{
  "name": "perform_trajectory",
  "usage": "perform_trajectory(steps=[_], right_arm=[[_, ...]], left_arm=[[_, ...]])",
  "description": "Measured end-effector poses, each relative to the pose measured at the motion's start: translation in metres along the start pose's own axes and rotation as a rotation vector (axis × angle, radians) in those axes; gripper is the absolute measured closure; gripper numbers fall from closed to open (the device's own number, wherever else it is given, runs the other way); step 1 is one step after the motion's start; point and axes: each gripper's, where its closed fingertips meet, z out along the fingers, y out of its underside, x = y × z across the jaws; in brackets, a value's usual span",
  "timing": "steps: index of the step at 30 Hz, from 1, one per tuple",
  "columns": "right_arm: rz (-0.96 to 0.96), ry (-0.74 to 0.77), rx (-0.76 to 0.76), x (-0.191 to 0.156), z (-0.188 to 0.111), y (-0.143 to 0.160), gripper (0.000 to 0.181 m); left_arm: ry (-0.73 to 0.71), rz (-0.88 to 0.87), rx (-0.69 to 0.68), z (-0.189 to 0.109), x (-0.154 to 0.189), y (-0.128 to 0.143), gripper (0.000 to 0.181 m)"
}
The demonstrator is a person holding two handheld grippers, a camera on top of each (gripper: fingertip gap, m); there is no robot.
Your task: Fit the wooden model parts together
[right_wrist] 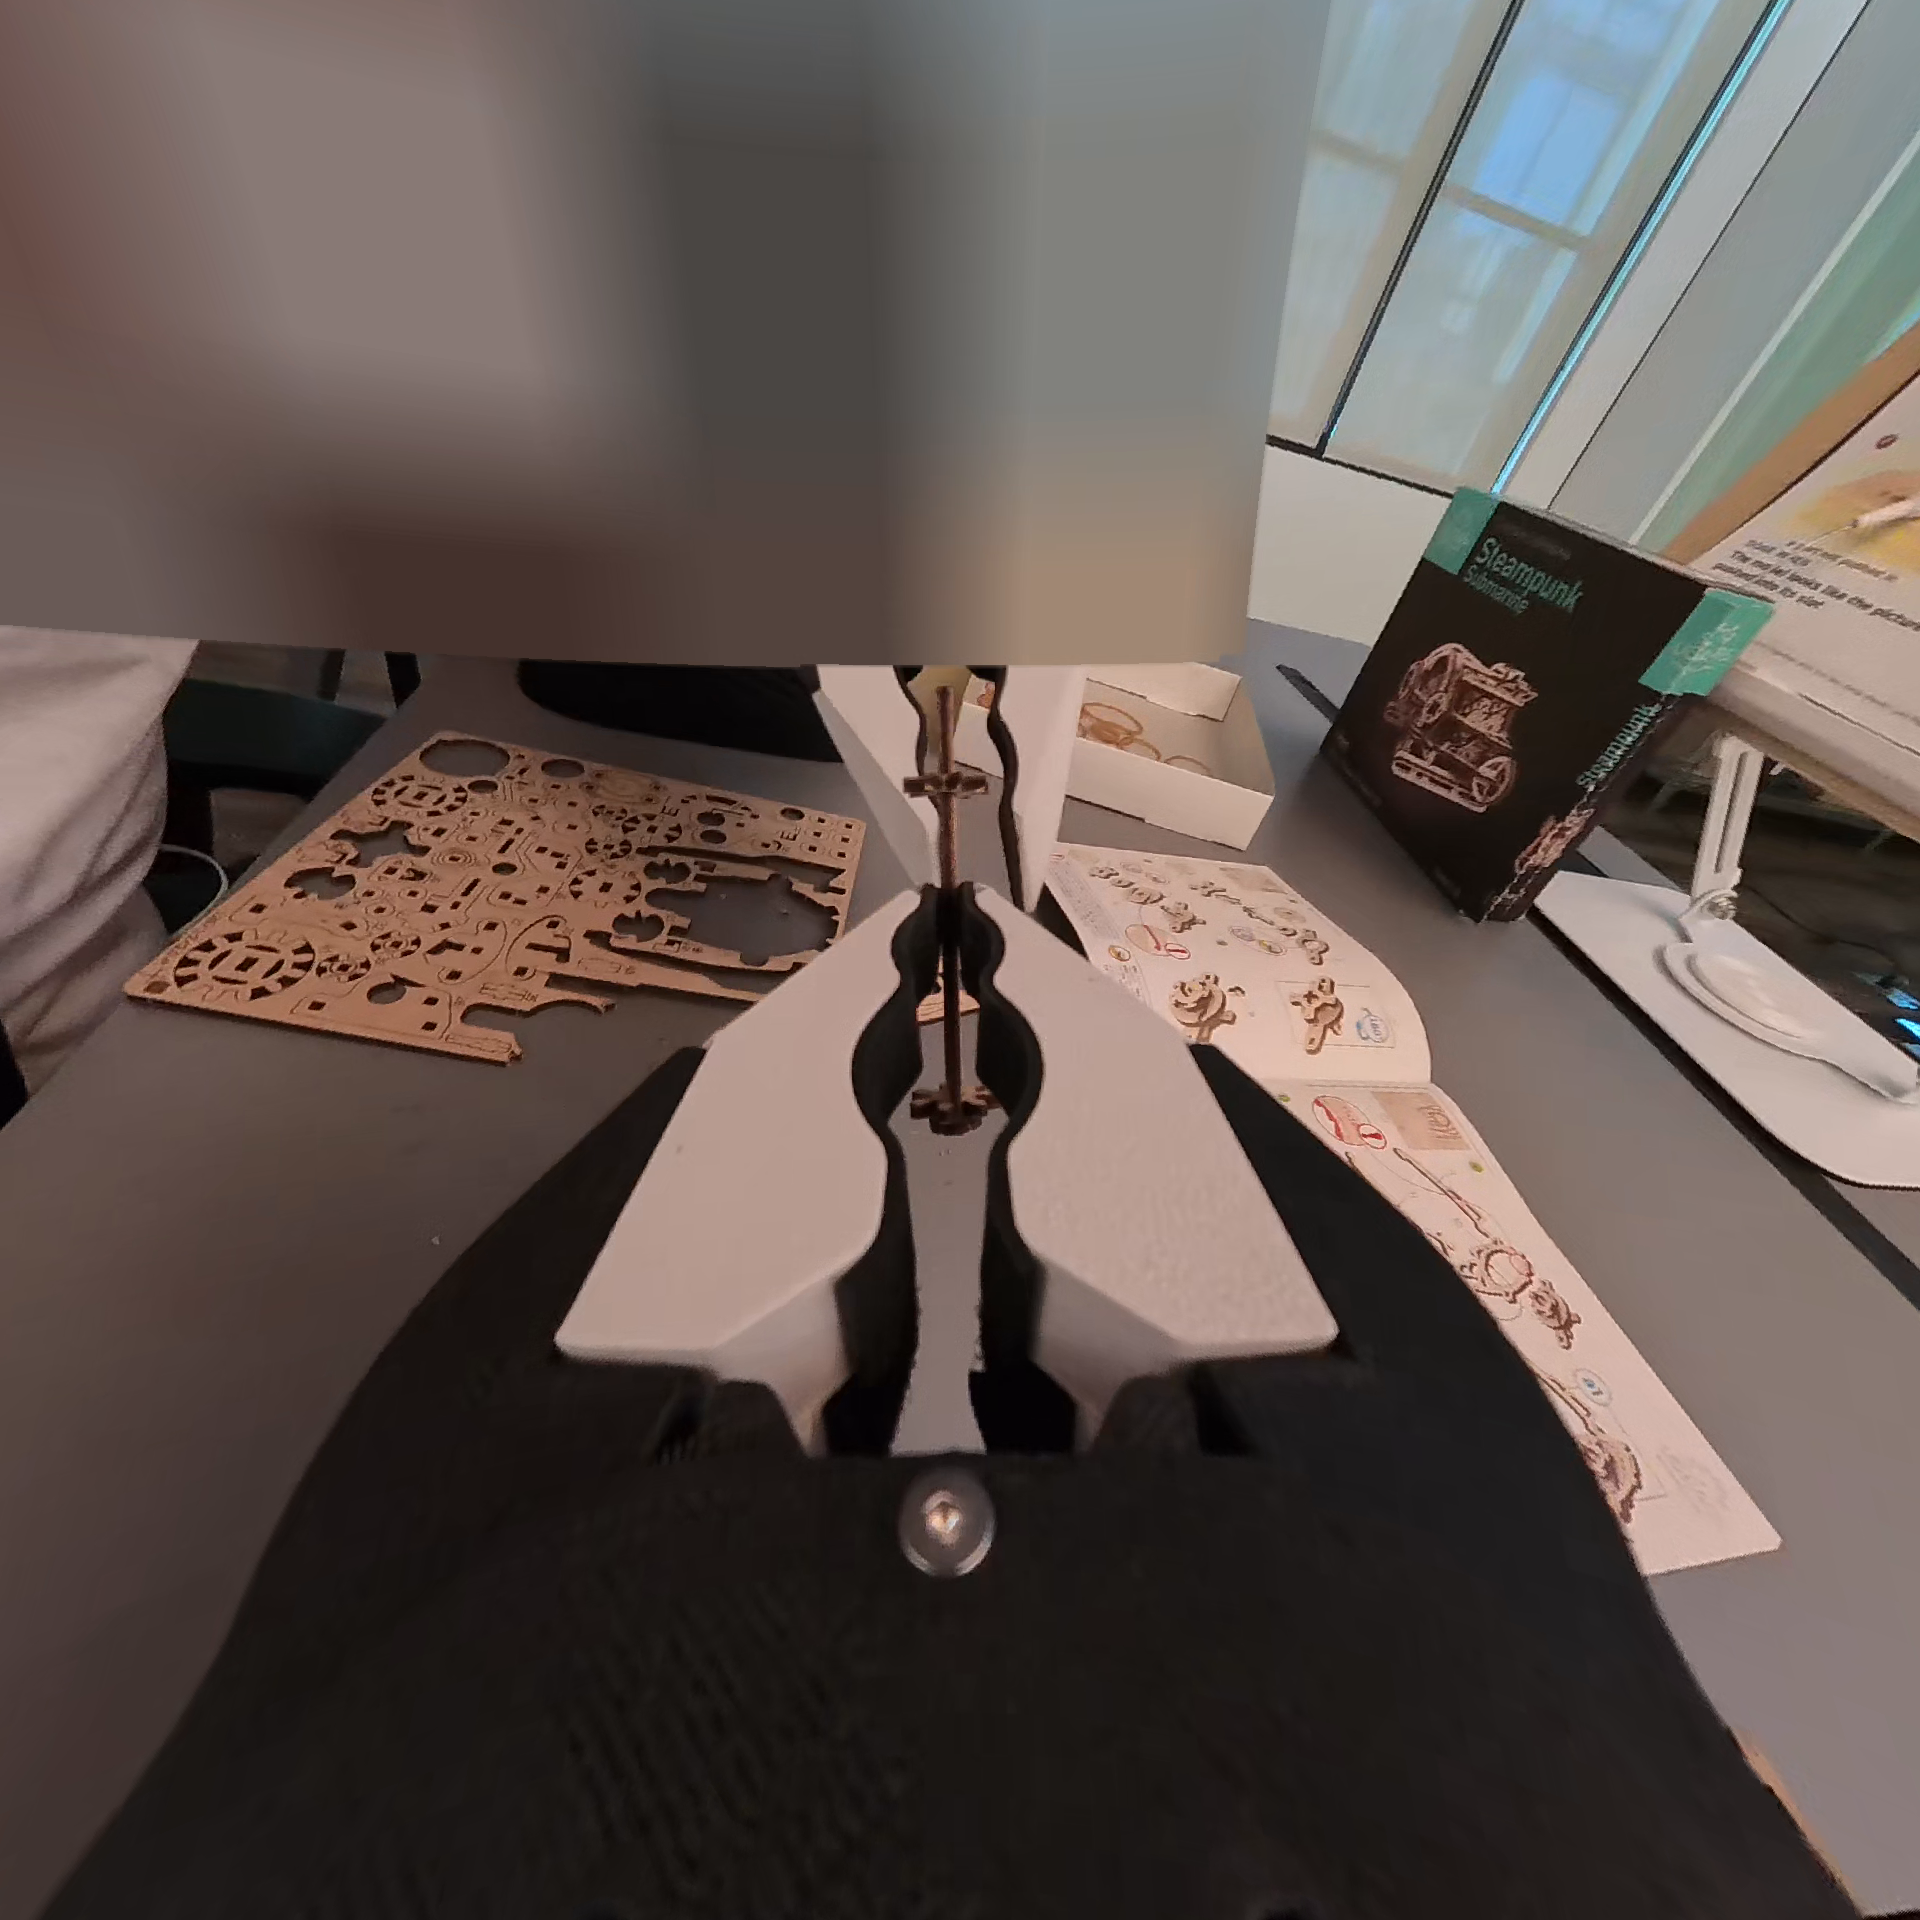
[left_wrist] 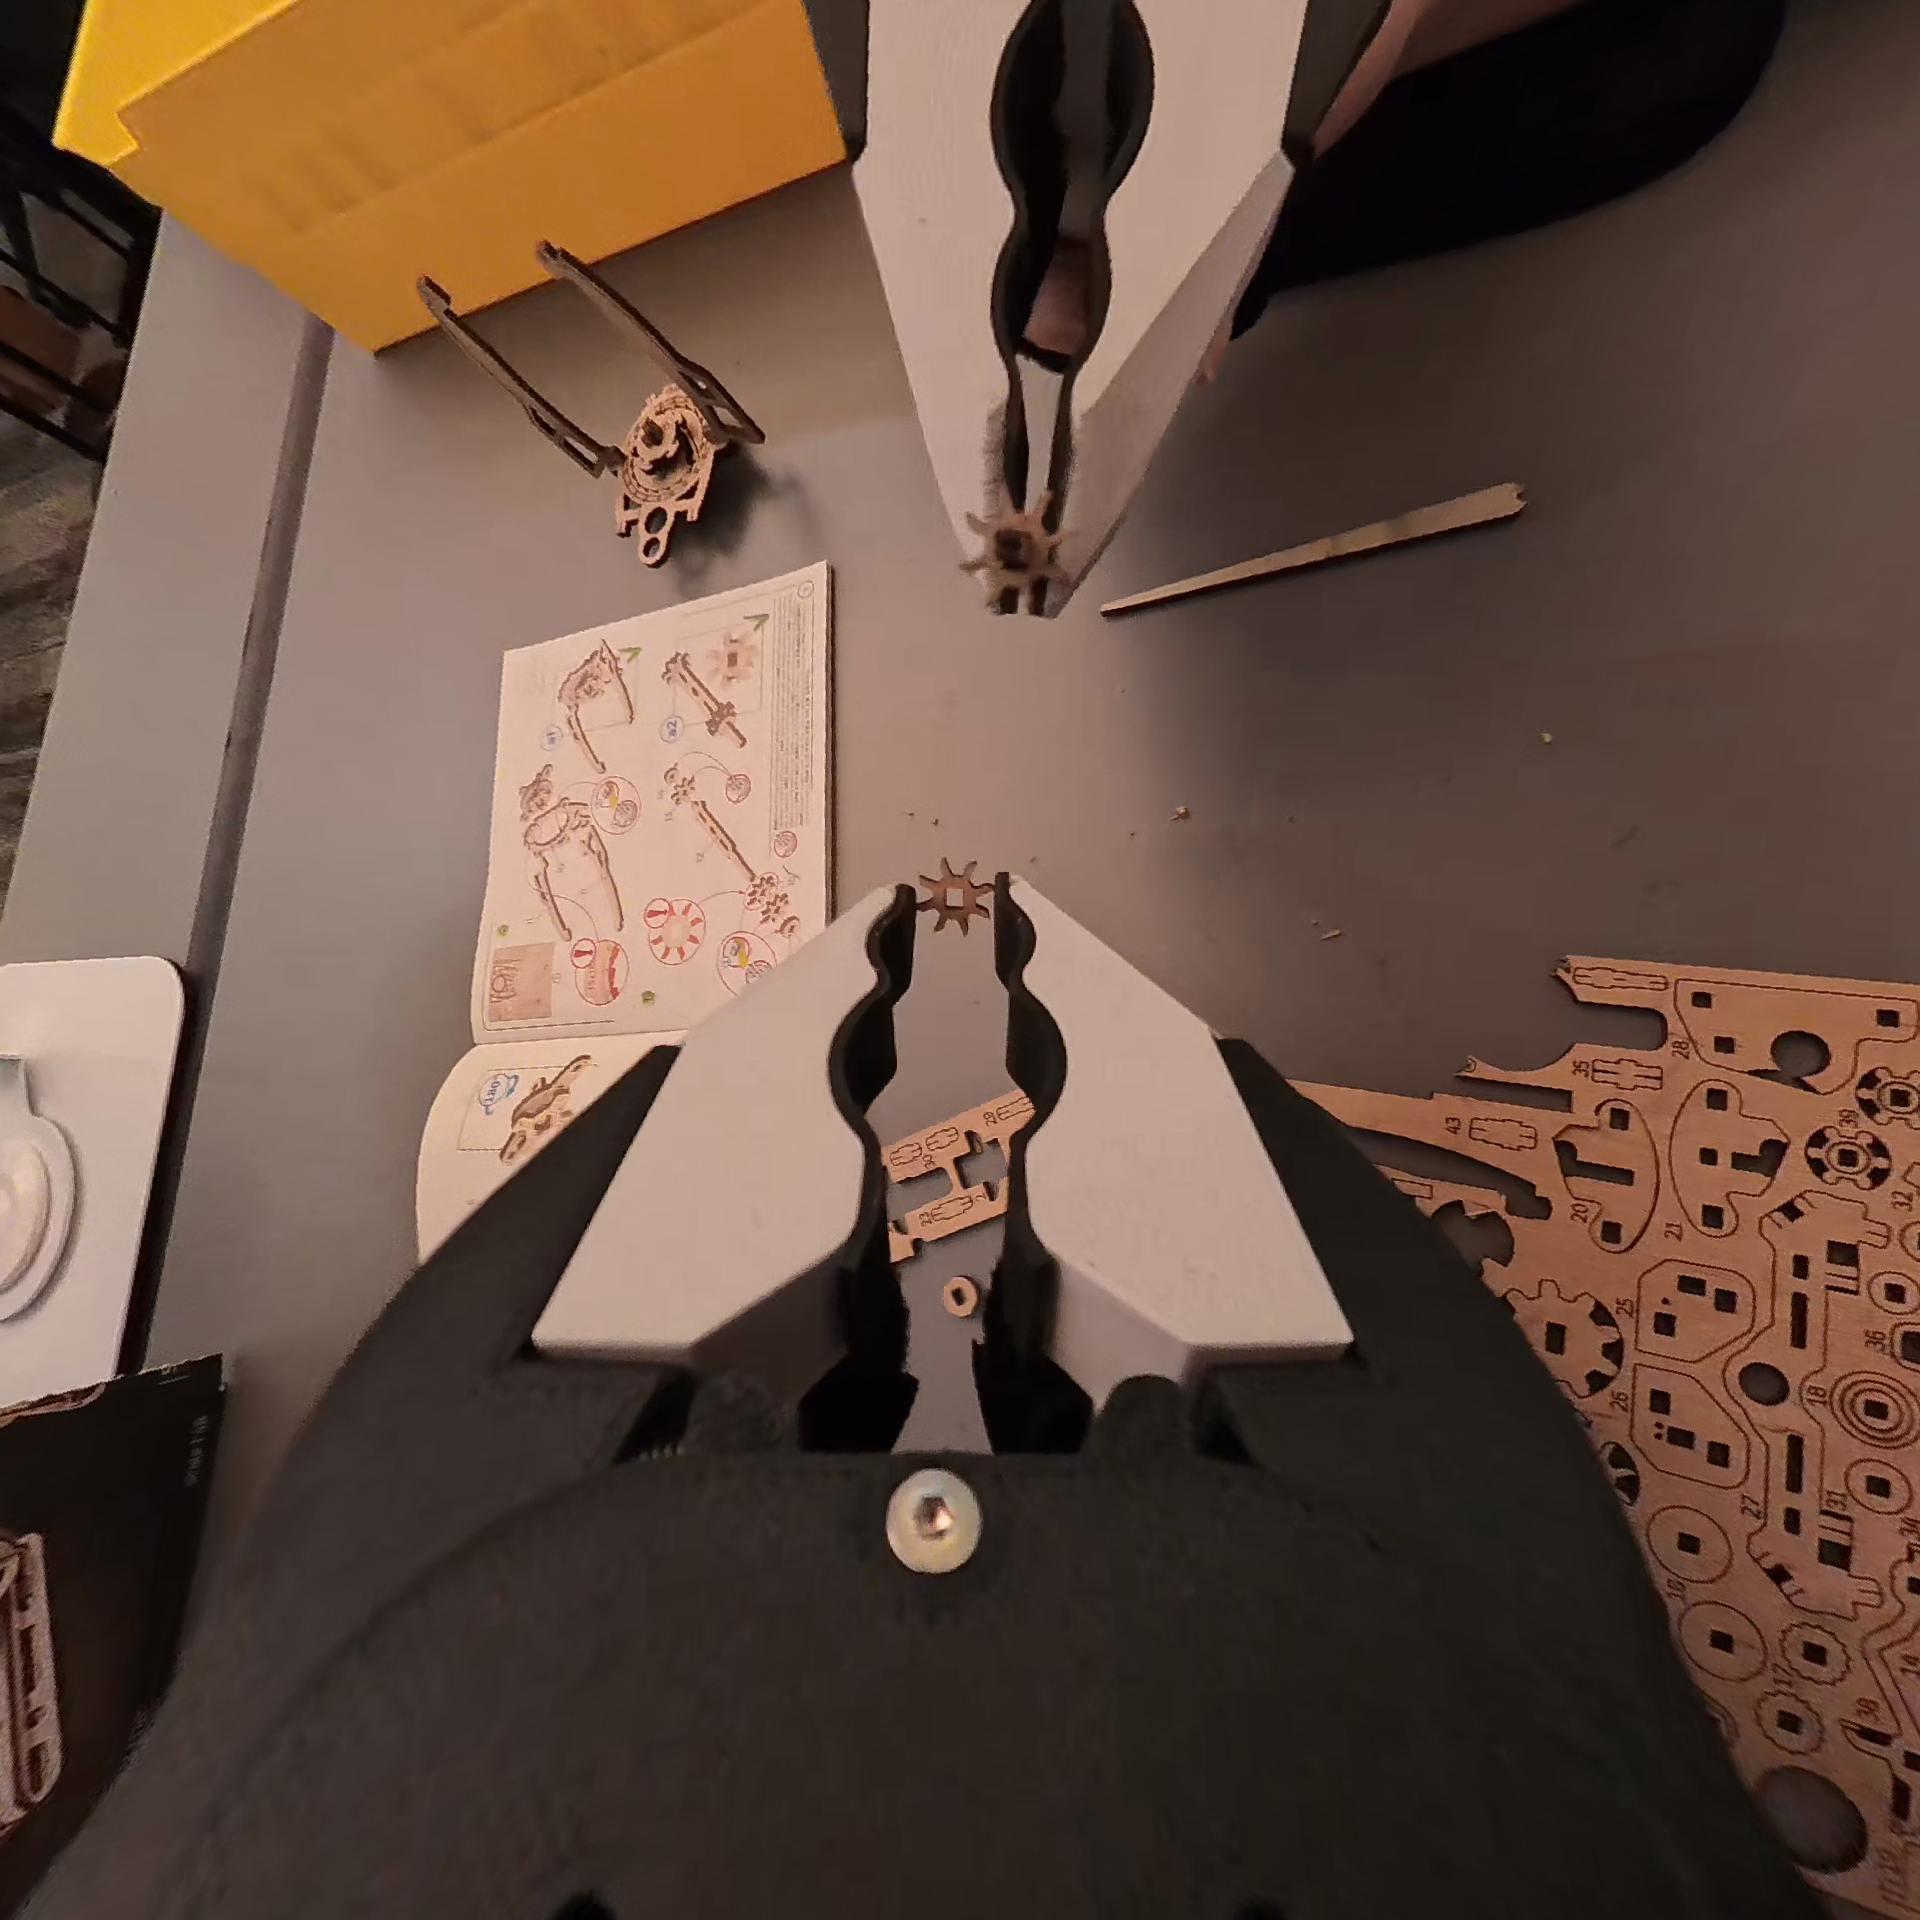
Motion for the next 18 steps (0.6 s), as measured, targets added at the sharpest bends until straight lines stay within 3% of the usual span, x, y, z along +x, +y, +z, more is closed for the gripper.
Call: perform_trajectory(steps=[18], right_arm=[[0.009, 0.012, -0.062, 0.002, 0.0026, 0.0108, 0.181]], left_arm=[[0.015, -0.05, -0.003, 0.0002, -0.0068, 0.0071, 0.169]])
